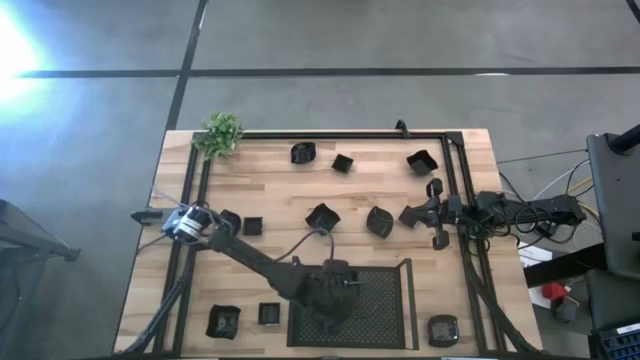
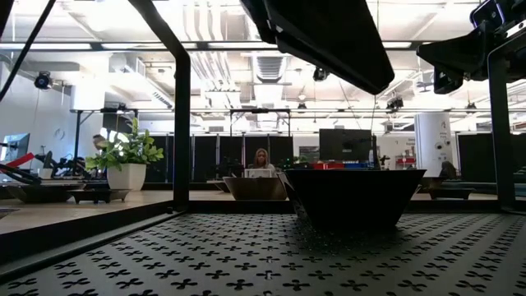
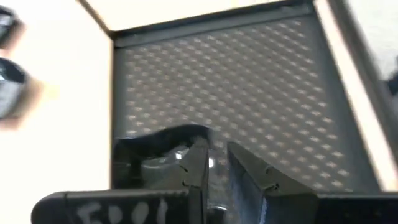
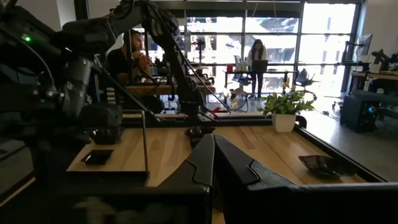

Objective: Pick & Place Mini shaped plates
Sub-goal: Put the distorted square plate on the shelf

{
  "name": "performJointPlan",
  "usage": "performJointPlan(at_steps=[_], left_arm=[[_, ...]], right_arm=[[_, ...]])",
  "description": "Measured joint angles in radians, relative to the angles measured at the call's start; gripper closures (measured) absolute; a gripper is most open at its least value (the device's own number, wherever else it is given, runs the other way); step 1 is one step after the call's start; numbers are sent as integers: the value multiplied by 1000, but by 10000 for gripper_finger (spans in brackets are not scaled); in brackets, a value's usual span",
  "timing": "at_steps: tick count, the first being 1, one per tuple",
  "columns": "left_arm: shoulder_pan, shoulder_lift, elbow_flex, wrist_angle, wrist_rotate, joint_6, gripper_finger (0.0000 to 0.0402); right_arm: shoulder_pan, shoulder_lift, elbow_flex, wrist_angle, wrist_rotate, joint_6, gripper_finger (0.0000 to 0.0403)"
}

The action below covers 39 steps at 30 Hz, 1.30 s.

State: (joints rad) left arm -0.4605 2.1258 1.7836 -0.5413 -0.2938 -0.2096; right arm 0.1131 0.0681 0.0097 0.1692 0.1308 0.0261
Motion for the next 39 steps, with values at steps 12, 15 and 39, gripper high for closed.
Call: performJointPlan(at_steps=[12, 15, 39], left_arm=[[88, 0, 14, -34, -179, -57, 351], [115, 0, 13, -79, -180, -121, 351], [146, 0, -14, -211, -122, -163, 351]], right_arm=[[0, 0, 0, 0, 0, 0, 394], [0, 0, 0, 0, 0, 0, 394], [0, 0, 0, 0, 0, 0, 394]])
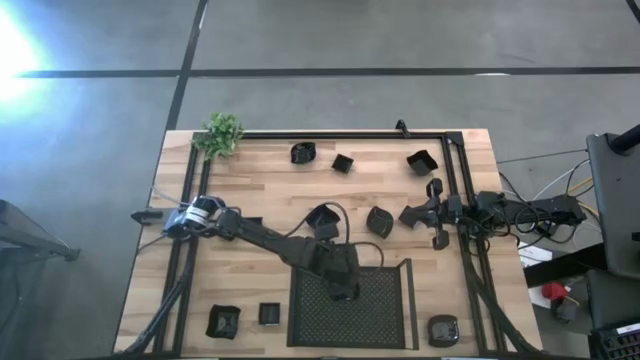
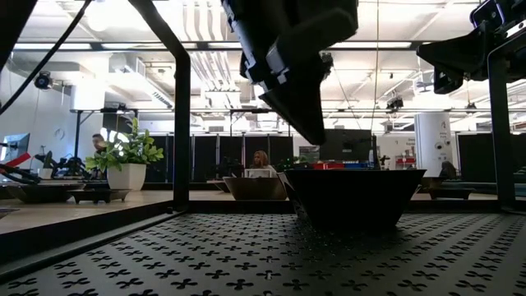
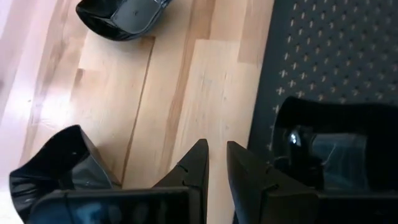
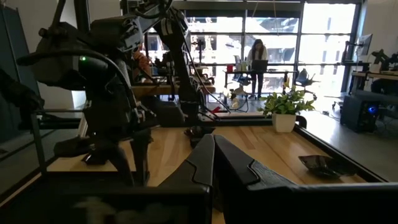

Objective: Pick & Place Mini shaped plates
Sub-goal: Put the distorted square plate on the shelf

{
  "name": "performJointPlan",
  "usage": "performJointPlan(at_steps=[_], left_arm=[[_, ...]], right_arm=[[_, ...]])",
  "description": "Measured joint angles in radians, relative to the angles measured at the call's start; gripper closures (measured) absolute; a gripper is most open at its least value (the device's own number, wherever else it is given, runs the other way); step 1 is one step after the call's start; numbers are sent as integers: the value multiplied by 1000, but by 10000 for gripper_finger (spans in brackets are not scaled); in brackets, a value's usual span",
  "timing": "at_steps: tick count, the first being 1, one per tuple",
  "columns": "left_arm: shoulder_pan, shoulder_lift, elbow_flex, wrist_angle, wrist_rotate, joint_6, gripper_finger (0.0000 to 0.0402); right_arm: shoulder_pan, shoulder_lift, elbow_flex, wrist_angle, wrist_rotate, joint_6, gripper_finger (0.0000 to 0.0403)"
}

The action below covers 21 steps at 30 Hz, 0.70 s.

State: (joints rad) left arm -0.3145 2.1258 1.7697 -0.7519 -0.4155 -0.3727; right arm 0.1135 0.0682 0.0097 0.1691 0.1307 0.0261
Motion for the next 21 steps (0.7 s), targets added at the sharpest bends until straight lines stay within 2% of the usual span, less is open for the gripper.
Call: performJointPlan(at_steps=[15, 21], left_arm=[[-3, 0, -49, -8, 33, 49, 351], [-4, 0, -75, 39, 34, 49, 351]], right_arm=[[0, 0, 0, 0, 0, 0, 394], [0, 0, 0, 0, 0, 0, 394]])
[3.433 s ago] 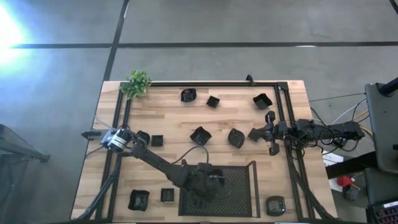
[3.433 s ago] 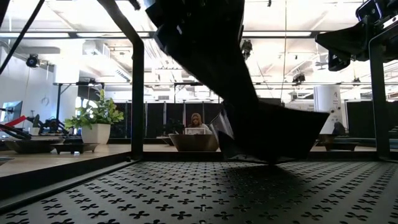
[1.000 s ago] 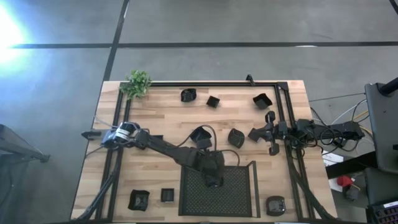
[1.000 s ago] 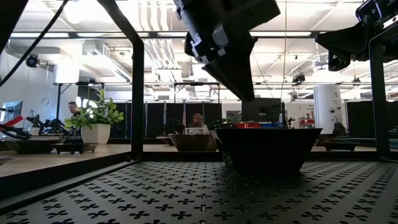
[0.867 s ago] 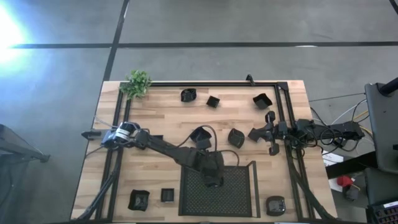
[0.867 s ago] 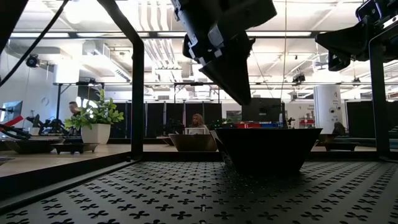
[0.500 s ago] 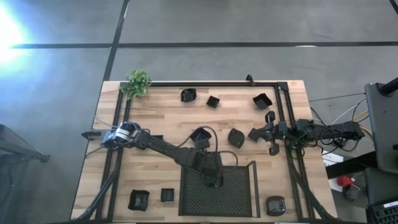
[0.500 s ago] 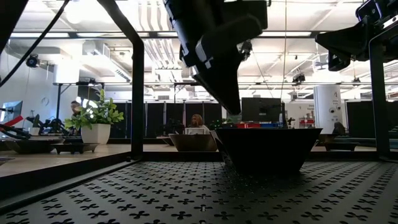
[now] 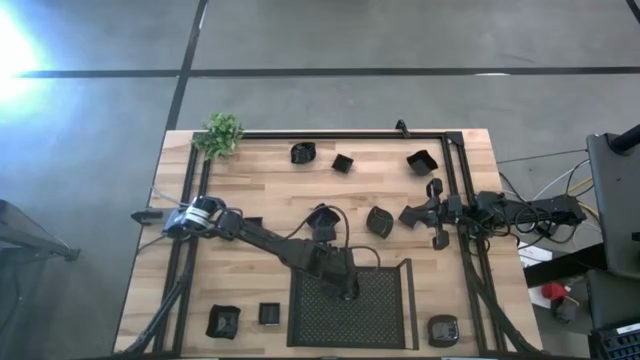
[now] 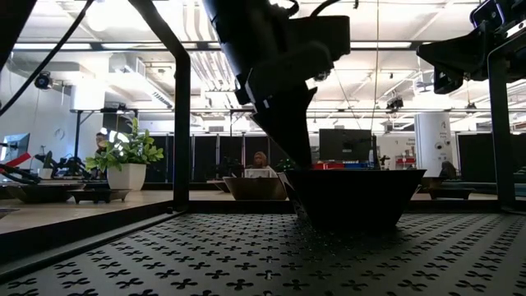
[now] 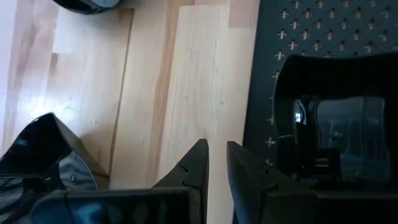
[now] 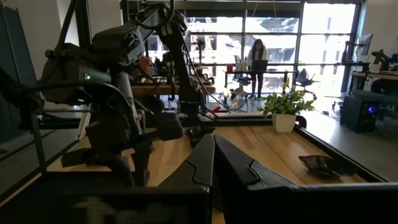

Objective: Pick & Place Mini shaped plates
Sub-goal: Put the distorted square plate on the shelf

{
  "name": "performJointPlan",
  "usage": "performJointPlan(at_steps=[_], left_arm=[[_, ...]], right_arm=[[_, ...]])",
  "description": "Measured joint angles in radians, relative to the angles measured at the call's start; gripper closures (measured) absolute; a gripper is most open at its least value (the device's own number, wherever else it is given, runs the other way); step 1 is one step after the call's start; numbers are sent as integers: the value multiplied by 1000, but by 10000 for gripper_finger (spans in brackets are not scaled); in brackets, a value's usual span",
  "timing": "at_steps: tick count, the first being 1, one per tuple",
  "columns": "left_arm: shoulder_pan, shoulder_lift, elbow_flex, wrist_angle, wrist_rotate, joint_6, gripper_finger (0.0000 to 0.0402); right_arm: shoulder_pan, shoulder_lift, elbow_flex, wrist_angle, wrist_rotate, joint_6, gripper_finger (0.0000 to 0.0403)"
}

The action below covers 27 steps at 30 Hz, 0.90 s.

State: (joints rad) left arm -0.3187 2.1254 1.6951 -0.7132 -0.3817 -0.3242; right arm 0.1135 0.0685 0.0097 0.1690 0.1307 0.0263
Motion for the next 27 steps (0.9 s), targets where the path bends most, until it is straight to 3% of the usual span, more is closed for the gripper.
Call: performJointPlan(at_steps=[11, 27], left_arm=[[-6, 0, -54, 111, 39, 15, 351], [-50, 0, -73, 216, 227, 60, 351]], right_arm=[[0, 0, 0, 0, 0, 0, 394], [0, 0, 0, 0, 0, 0, 394]])
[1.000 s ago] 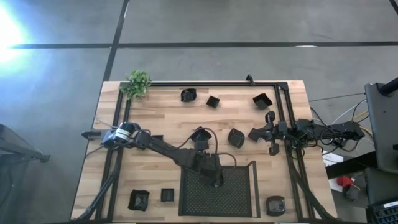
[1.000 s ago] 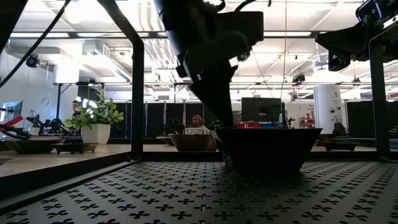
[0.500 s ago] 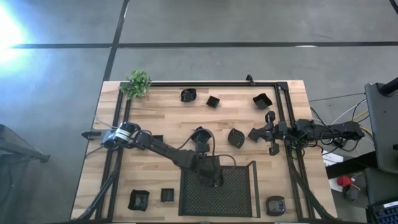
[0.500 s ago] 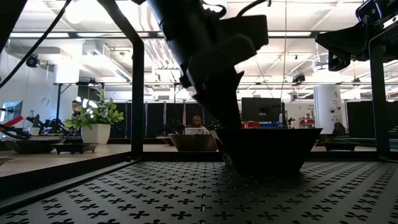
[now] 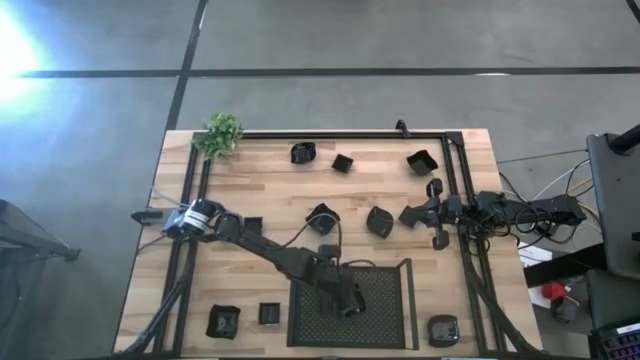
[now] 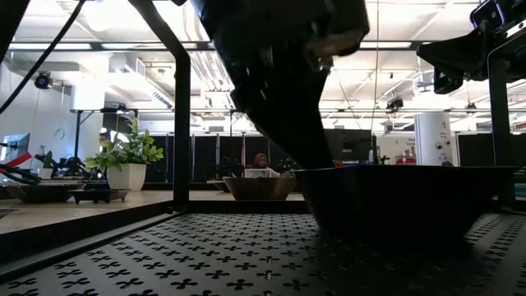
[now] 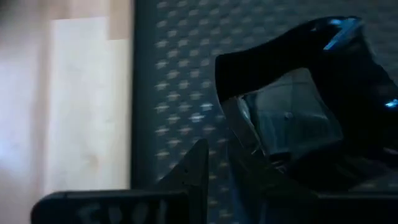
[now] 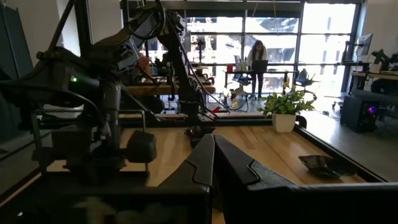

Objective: Pick & Place Mini shaped plates
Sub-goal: Put the distorted square plate on the shelf

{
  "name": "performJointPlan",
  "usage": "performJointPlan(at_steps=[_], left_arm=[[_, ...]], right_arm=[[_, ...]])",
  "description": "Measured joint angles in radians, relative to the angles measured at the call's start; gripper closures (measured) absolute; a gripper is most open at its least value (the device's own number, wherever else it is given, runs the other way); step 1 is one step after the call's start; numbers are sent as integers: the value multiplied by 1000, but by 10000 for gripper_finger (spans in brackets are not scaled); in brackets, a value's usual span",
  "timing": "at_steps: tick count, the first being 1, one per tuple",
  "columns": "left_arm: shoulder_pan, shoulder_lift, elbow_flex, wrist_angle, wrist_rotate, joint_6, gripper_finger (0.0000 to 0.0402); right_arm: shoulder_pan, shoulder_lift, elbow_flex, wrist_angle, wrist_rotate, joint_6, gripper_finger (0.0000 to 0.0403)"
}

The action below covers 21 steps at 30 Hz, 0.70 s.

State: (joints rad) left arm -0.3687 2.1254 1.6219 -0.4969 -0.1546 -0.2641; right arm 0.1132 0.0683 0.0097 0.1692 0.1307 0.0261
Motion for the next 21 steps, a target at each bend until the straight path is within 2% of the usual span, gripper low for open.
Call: performJointPlan(at_steps=[13, 21], left_arm=[[-30, 0, -5, 52, 34, 0, 351], [-38, -4, 90, -185, 37, 10, 351]], right_arm=[[0, 0, 0, 0, 0, 0, 394], [0, 0, 0, 0, 0, 0, 394]])
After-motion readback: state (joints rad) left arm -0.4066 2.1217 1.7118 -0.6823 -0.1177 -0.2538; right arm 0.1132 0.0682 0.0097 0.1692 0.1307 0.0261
